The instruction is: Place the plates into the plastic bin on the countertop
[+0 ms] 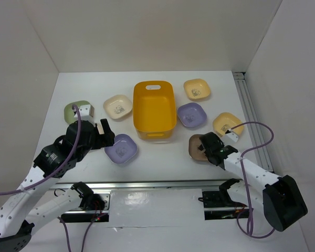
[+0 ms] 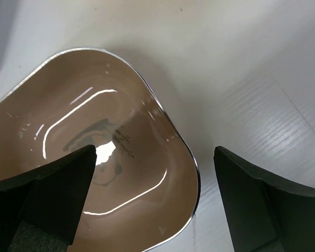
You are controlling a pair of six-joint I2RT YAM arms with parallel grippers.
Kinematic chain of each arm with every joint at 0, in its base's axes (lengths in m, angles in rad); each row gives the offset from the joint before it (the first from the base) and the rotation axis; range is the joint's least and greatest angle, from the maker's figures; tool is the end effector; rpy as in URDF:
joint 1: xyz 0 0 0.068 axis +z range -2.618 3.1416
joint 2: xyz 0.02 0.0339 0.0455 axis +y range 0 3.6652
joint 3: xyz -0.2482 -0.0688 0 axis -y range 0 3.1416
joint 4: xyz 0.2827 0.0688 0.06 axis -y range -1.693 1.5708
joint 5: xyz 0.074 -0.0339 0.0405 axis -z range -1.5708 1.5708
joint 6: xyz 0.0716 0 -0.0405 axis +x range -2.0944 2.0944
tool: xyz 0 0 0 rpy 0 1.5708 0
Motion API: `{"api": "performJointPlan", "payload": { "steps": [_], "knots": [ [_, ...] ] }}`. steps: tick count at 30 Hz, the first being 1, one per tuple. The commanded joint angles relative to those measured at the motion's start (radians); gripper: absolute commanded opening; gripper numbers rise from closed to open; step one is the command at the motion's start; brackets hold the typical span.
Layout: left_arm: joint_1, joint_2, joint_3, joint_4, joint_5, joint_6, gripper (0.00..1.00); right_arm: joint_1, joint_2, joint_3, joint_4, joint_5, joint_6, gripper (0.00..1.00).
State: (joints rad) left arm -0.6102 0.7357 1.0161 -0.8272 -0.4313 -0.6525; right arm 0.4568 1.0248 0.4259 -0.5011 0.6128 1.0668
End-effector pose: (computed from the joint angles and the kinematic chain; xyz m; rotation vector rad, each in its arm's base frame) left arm 0.1891 -0.0957 0.3437 -0.2975 2.0568 -0.3195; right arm 0.2143 0.0594 0.0977 0.8893 2.2217 -0.1512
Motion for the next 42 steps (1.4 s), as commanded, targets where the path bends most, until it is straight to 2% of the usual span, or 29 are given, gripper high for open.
{"api": "performJointPlan", "payload": {
  "steps": [1, 5, 7, 9, 10, 12, 14, 15, 21, 25, 27, 30, 33, 35, 37, 42],
  "knots": [
    [0.004, -0.01, -0.005, 0.036, 0.014, 0.034, 1.0, -0.007, -0.009, -0.021, 0.076, -0.018, 0.039, 1.0],
    [0.004, -0.01, -0.005, 0.045, 0.014, 0.034, 1.0, -0.007, -0.009, -0.059, 0.125, -0.06, 0.039, 0.86],
    [0.004, -0.01, -0.005, 0.045, 0.014, 0.034, 1.0, 0.002, -0.022, -0.075, 0.134, -0.071, 0.039, 0.68],
    [0.004, -0.01, -0.005, 0.045, 0.014, 0.034, 1.0, 0.002, -0.058, -0.096, 0.134, -0.071, 0.048, 0.43],
    [0.004, -0.01, -0.005, 0.045, 0.014, 0.034, 1.0, 0.002, -0.058, -0.096, 0.122, -0.071, 0.059, 0.25],
    [0.004, -0.01, -0.005, 0.045, 0.014, 0.034, 1.0, 0.011, -0.084, -0.096, 0.104, -0.071, 0.068, 0.17],
    [0.004, -0.001, -0.005, 0.045, 0.014, 0.034, 1.0, 0.011, -0.085, -0.096, 0.082, -0.062, 0.068, 0.04],
    [0.004, -0.001, -0.005, 0.045, 0.014, 0.034, 1.0, 0.011, -0.085, -0.096, 0.082, -0.062, 0.068, 0.0],
    [0.004, -0.001, -0.005, 0.045, 0.014, 0.034, 1.0, 0.043, -0.126, 0.0, -0.043, -0.064, 0.103, 0.0],
    [0.004, -0.001, -0.005, 0.045, 0.014, 0.034, 1.0, 0.105, -0.224, 0.103, -0.183, 0.054, 0.169, 0.0],
    [0.004, -0.001, -0.005, 0.045, 0.014, 0.034, 1.0, 0.128, -0.25, 0.143, -0.209, 0.083, 0.17, 0.0],
    [0.004, 0.008, -0.005, 0.045, 0.005, 0.025, 1.0, 0.137, -0.27, 0.23, -0.197, 0.123, 0.076, 0.0],
    [0.004, 0.017, -0.005, 0.045, 0.005, 0.025, 1.0, 0.137, -0.241, 0.312, -0.139, 0.148, -0.04, 0.0],
    [0.004, 0.018, -0.005, 0.045, -0.004, 0.025, 1.0, 0.137, -0.201, 0.338, 0.019, 0.09, -0.23, 0.0],
    [0.004, 0.027, -0.005, 0.036, -0.004, 0.016, 1.0, 0.137, -0.157, 0.356, 0.208, 0.018, -0.338, 0.0],
    [0.004, 0.036, -0.005, 0.036, -0.023, 0.007, 1.0, 0.137, 0.209, 0.606, 0.279, -0.082, -0.436, 0.0]
  ]
}}
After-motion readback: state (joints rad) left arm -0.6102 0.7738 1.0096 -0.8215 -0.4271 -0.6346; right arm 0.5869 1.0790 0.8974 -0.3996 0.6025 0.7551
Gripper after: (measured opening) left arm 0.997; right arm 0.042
